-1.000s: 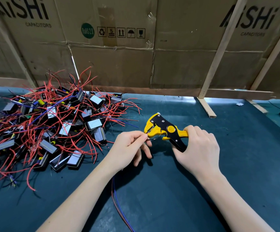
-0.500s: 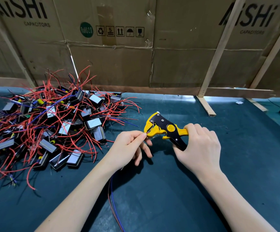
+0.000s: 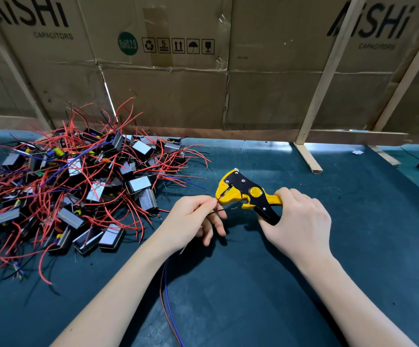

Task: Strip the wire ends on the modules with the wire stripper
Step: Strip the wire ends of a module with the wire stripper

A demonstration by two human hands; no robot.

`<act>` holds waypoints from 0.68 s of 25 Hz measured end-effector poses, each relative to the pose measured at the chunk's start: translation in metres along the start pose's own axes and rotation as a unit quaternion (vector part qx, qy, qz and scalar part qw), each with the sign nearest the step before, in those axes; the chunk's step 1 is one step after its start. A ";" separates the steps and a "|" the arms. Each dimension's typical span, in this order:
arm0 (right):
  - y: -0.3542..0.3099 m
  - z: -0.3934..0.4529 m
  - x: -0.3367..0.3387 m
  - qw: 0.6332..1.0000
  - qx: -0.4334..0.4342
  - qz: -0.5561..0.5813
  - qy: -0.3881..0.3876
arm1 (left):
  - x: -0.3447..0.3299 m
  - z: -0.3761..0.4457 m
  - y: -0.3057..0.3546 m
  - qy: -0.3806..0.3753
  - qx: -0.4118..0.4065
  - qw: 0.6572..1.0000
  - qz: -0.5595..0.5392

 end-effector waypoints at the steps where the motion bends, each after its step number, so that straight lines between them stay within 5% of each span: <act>1: 0.000 0.000 0.000 1.000 0.001 -0.001 0.001 | 0.000 0.000 0.000 0.002 0.000 1.000 0.002; 17: 0.001 0.001 -0.003 1.000 -0.012 0.003 -0.029 | -0.002 -0.002 0.001 -0.003 -0.017 1.000 0.002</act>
Point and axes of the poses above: each hand's wrist, its own z-axis towards the middle knuckle, its own x-axis out of the back of the hand, y = z × x, the point moved 6 cm from there along z, towards the middle knuckle, and after that the axes turned 8 degrees about -y, right-handed, at the moved point
